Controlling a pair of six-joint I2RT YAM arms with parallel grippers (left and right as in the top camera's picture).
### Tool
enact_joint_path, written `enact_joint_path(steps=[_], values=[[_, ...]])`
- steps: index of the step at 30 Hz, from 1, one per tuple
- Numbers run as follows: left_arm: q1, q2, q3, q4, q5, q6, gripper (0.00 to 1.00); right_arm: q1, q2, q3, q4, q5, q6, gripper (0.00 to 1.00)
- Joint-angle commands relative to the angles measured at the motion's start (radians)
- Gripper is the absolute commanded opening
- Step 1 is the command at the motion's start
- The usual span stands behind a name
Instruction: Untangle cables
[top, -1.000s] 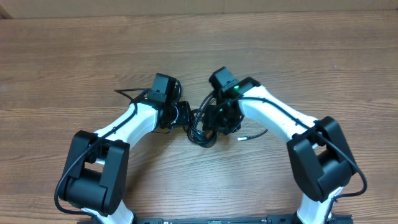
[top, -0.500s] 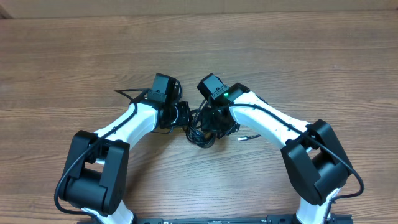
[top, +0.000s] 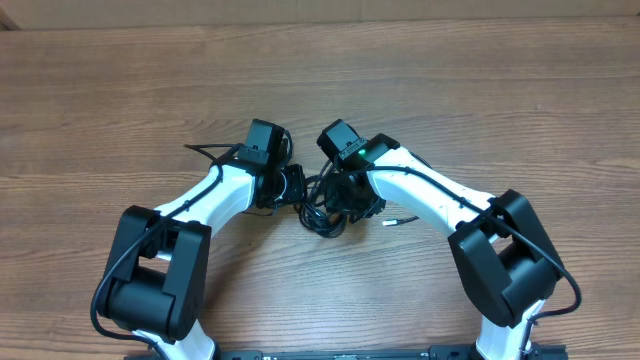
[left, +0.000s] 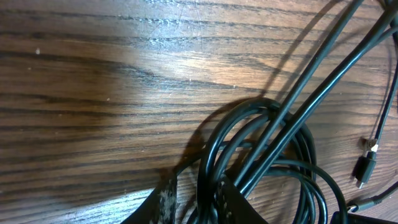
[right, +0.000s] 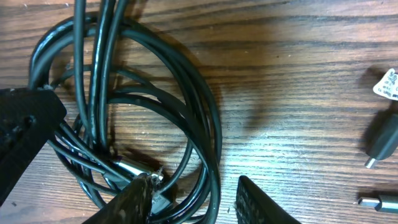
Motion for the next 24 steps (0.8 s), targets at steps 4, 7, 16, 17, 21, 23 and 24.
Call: enact_joint_path(steps=[4, 7, 16, 17, 21, 23, 24], values=[[-0.040, 0.021, -0.008, 0.015, -0.029, -0.018, 0.21, 0.020, 0.085, -0.006, 0.017, 0.016, 0.049, 0.35], [-0.064, 0.021, -0.008, 0.021, -0.067, -0.050, 0.17, 0.021, 0.093, -0.006, 0.019, 0.016, 0.049, 0.23], [-0.011, 0.010, 0.019, 0.035, 0.135, -0.022, 0.04, 0.021, 0.094, -0.006, 0.018, 0.021, 0.048, 0.04], [0.005, 0.006, 0.029, 0.035, 0.183, -0.019, 0.04, 0.021, 0.094, -0.006, 0.019, 0.021, 0.048, 0.04], [0.105, -0.002, 0.076, 0.069, 0.490, -0.020, 0.04, 0.021, 0.095, -0.006, 0.019, 0.021, 0.048, 0.04], [0.162, -0.003, 0.086, 0.125, 0.666, -0.028, 0.04, 0.021, 0.095, -0.006, 0.018, 0.022, 0.048, 0.04], [0.182, -0.002, 0.087, 0.146, 0.721, -0.032, 0.04, 0.021, 0.095, -0.006, 0.018, 0.024, 0.048, 0.04]])
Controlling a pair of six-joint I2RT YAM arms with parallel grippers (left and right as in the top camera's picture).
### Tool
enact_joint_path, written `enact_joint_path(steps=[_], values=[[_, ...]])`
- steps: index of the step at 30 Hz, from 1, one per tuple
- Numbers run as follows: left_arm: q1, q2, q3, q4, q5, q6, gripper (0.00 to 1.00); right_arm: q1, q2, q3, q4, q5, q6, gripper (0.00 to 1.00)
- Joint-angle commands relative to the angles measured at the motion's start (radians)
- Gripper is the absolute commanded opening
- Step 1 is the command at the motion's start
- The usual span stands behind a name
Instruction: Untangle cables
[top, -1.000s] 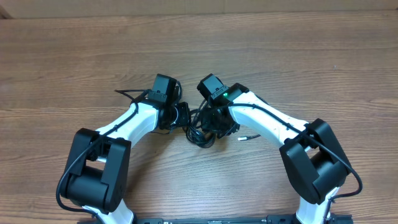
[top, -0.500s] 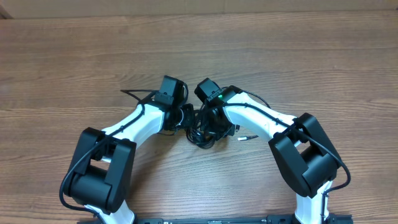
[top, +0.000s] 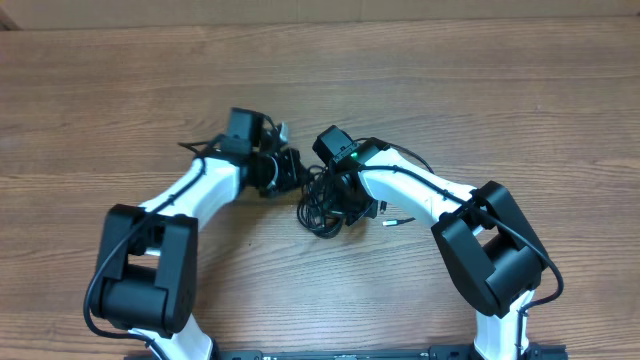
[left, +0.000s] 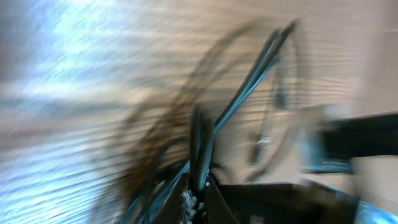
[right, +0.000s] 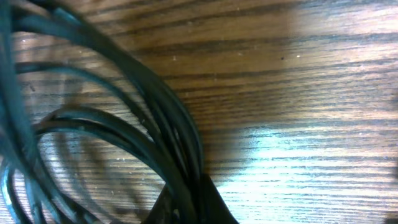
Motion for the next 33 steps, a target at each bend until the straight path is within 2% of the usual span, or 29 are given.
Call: enact_joint_path(steps=[1, 3, 6, 10, 13, 15, 20, 23, 27, 29, 33], values=[[0.090, -0.009, 0.045, 0.075, 0.377, 0.002, 0.04, 0.008, 0.027, -0.008, -0.003, 0.008, 0.000, 0.04], [0.127, -0.009, 0.045, 0.083, 0.433, -0.006, 0.04, 0.008, 0.027, -0.008, -0.003, 0.008, 0.000, 0.04], [0.161, -0.009, 0.045, 0.061, 0.441, 0.031, 0.04, 0.008, 0.027, -0.008, -0.003, 0.008, 0.000, 0.04], [0.164, -0.009, 0.044, 0.016, 0.412, 0.106, 0.04, 0.008, 0.027, -0.008, -0.003, 0.008, 0.000, 0.04], [0.162, -0.009, 0.044, -0.018, 0.336, 0.163, 0.04, 0.008, 0.027, -0.008, 0.002, 0.007, -0.030, 0.04], [0.162, -0.009, 0.044, -0.051, 0.264, 0.184, 0.04, 0.008, 0.027, -0.008, 0.001, 0.007, -0.030, 0.04], [0.149, -0.009, 0.039, -0.211, -0.244, 0.201, 0.07, 0.008, 0.027, -0.008, 0.006, 0.007, -0.030, 0.04], [0.132, -0.009, 0.039, -0.241, -0.369, 0.201, 0.11, 0.008, 0.027, -0.008, 0.006, 0.008, -0.030, 0.04], [0.114, -0.009, 0.048, -0.243, -0.341, 0.201, 0.23, 0.008, 0.027, -0.008, 0.006, 0.007, -0.030, 0.04], [0.117, -0.009, 0.087, -0.295, -0.306, 0.201, 0.25, 0.008, 0.027, -0.008, 0.006, 0.008, -0.030, 0.04], [0.098, -0.009, 0.261, -0.518, -0.287, 0.201, 0.25, 0.008, 0.027, -0.008, 0.008, 0.008, -0.030, 0.04]])
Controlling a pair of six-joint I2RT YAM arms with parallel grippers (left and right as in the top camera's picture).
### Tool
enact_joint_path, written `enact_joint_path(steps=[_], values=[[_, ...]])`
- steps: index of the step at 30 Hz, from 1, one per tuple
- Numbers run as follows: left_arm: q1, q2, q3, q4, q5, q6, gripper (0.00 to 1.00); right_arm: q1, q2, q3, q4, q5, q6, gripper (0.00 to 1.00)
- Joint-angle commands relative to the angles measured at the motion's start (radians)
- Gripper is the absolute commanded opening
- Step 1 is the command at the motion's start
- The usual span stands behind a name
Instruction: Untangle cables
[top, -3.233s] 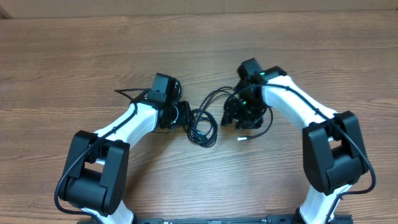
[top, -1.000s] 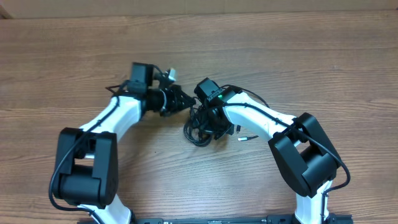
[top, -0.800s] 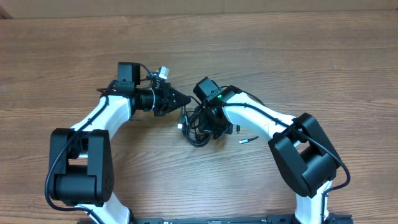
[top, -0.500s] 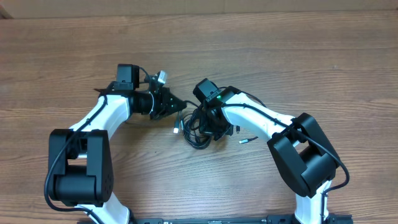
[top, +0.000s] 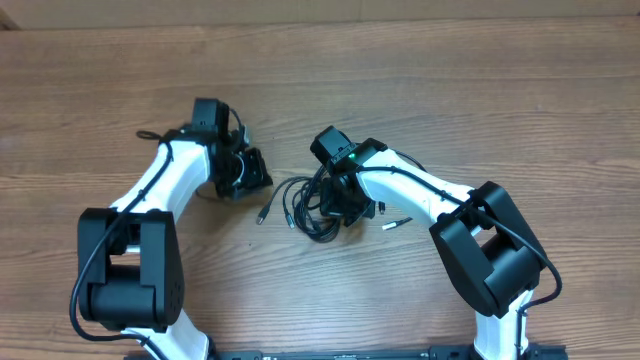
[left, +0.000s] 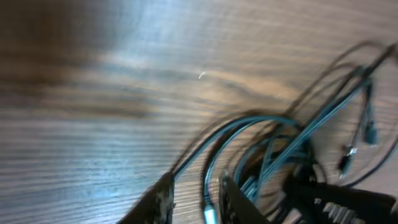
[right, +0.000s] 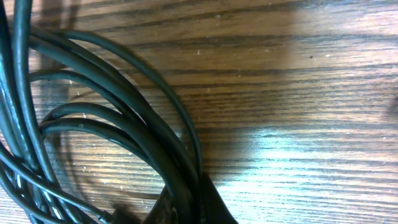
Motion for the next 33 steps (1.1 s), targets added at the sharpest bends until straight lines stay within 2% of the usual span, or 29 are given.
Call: enact_joint_path(steps=[1, 4, 7, 10, 19, 24, 27, 29, 33], values=[[-0.046, -0.013, 0.143, -0.104, 0.015, 0.019, 0.25, 0.001, 0.023, -0.012, 0.002, 0.013, 0.000, 0.04], [-0.123, -0.008, 0.133, -0.095, -0.016, -0.002, 0.14, 0.001, 0.023, -0.012, 0.000, 0.013, -0.001, 0.04], [-0.180, -0.001, 0.092, -0.054, -0.035, -0.086, 0.19, -0.004, 0.023, -0.012, -0.001, -0.004, -0.035, 0.04], [-0.216, 0.018, 0.051, -0.001, -0.031, -0.137, 0.19, -0.031, 0.023, -0.012, 0.008, -0.087, -0.111, 0.04], [-0.221, 0.084, 0.029, 0.002, -0.031, -0.144, 0.15, -0.041, 0.023, -0.012, 0.013, -0.126, -0.126, 0.04], [-0.235, 0.137, 0.028, -0.009, -0.031, -0.172, 0.20, -0.041, 0.023, -0.012, 0.016, -0.126, -0.126, 0.04], [-0.245, 0.195, 0.028, -0.003, -0.031, -0.174, 0.15, -0.041, 0.023, -0.012, 0.015, -0.126, -0.126, 0.04], [-0.247, 0.233, 0.028, -0.001, -0.024, -0.173, 0.04, -0.041, 0.023, -0.012, 0.016, -0.126, -0.126, 0.04], [-0.242, 0.231, 0.035, -0.003, -0.003, -0.167, 0.04, -0.041, 0.023, -0.012, 0.016, -0.126, -0.126, 0.04]])
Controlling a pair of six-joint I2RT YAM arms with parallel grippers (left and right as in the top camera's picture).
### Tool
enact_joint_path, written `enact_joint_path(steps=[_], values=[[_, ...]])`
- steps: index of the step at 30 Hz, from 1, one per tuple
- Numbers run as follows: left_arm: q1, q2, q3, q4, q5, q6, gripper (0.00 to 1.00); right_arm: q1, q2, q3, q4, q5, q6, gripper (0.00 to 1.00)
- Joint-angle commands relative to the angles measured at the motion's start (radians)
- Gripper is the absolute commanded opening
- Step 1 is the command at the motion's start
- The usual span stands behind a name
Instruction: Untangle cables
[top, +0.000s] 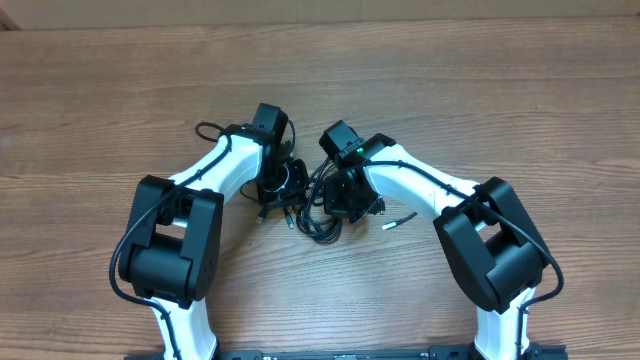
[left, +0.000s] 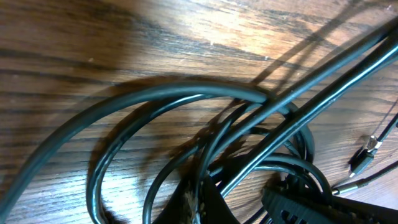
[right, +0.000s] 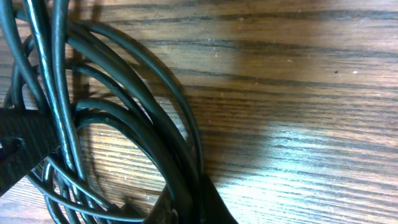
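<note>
A tangle of black cables (top: 312, 208) lies on the wooden table between my two arms. My left gripper (top: 278, 188) is at its left edge, and in the left wrist view this gripper (left: 200, 208) is shut on one thin strand among the looping cables (left: 186, 93). My right gripper (top: 345, 205) is at the tangle's right side. Seen from the right wrist, it (right: 186, 208) is shut on a bundle of several strands (right: 155, 124). The two grippers stand close together, with the right one's finger (left: 298, 202) showing in the left wrist view.
A loose cable end with a white tip (top: 400, 220) lies just right of the tangle. Small plugs (left: 367, 152) show at the right edge of the left wrist view. Bare wooden table (top: 520, 110) surrounds the arms.
My left gripper was out to the left of the tangle with its fingers apart. Now it is back at the tangle's left edge, shut on a strand. The right gripper has kept its grip.
Both grippers were at the tangle, the right one open around strands. Then the right was shut on a bundle and the left had shifted up-left. Later the left stood farther left, fingers apart, a cable end stretched leftward. Now it is back, shut on a strand.
</note>
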Motion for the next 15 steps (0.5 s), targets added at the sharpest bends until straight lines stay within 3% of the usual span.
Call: enact_joint_path(steps=[1, 6, 15], values=[[-0.014, 0.063, -0.015, -0.008, -0.004, 0.008, 0.04, 0.000, 0.018, -0.009, 0.007, -0.016, -0.005, 0.04], [0.018, 0.004, 0.034, -0.033, 0.116, 0.082, 0.04, 0.000, 0.018, -0.009, 0.006, -0.012, -0.006, 0.04], [0.145, -0.034, 0.046, 0.018, 0.378, 0.081, 0.04, 0.000, 0.018, -0.009, 0.006, -0.012, -0.009, 0.04]])
